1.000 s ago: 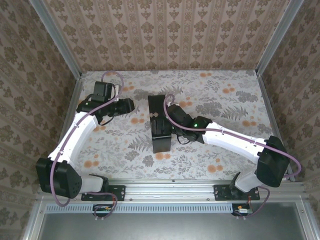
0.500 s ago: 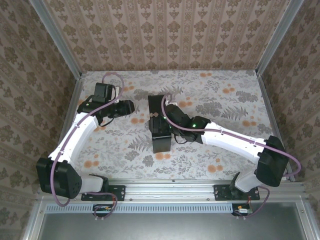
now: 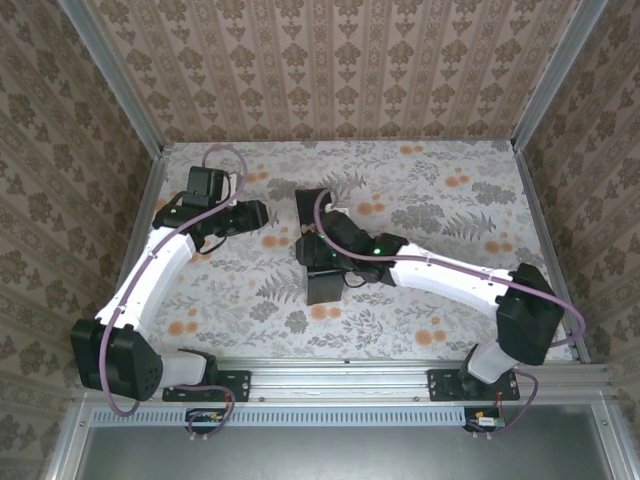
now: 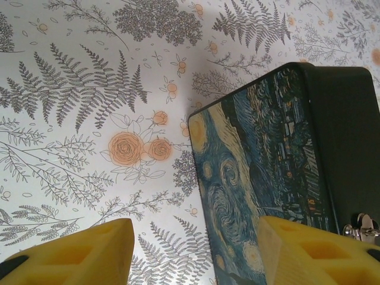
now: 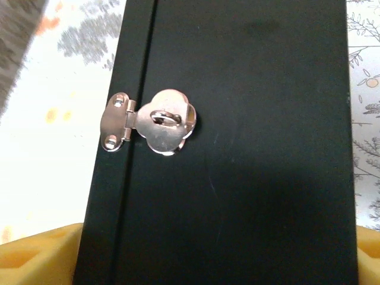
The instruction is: Unlock the padlock with the key
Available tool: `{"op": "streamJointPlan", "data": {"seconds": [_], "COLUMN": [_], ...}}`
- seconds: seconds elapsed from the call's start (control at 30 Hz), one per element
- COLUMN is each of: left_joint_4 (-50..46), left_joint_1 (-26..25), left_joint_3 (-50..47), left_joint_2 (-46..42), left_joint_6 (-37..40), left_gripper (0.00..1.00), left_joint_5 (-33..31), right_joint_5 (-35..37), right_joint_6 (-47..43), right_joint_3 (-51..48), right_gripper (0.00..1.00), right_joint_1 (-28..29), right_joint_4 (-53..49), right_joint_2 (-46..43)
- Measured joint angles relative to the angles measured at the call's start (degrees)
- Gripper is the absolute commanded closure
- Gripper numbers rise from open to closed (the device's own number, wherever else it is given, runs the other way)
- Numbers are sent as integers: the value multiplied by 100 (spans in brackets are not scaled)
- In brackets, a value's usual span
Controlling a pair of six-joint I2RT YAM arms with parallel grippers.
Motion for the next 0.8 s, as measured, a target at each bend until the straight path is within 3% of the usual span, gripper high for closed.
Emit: {"op": "streamJointPlan", "data": {"seconds": [0.17, 0.4, 0.6, 0.8], "left_joint_4": [4, 17, -2, -66], "left_joint_1": [7, 4, 20, 142], "left_joint_3": [0, 2, 105, 254], "left_joint_2": [0, 2, 11, -2], "left_joint_6": [0, -2, 24, 120], "left_gripper": [42, 42, 42, 41], "left_joint_5": [4, 11, -4, -63], "right_joint_5": [-907, -1926, -2302, -2479], "right_joint_6": [894, 1749, 1923, 1895], "right_joint_3": [-1165, -1598, -1458, -1067], "right_gripper": [12, 7, 5, 4], "right_joint_1": [-811, -1419, -1563, -1561], "right_joint_4": [1956, 4441, 5488, 5827], "right_joint_2": [-319, 789, 2065, 2734]}}
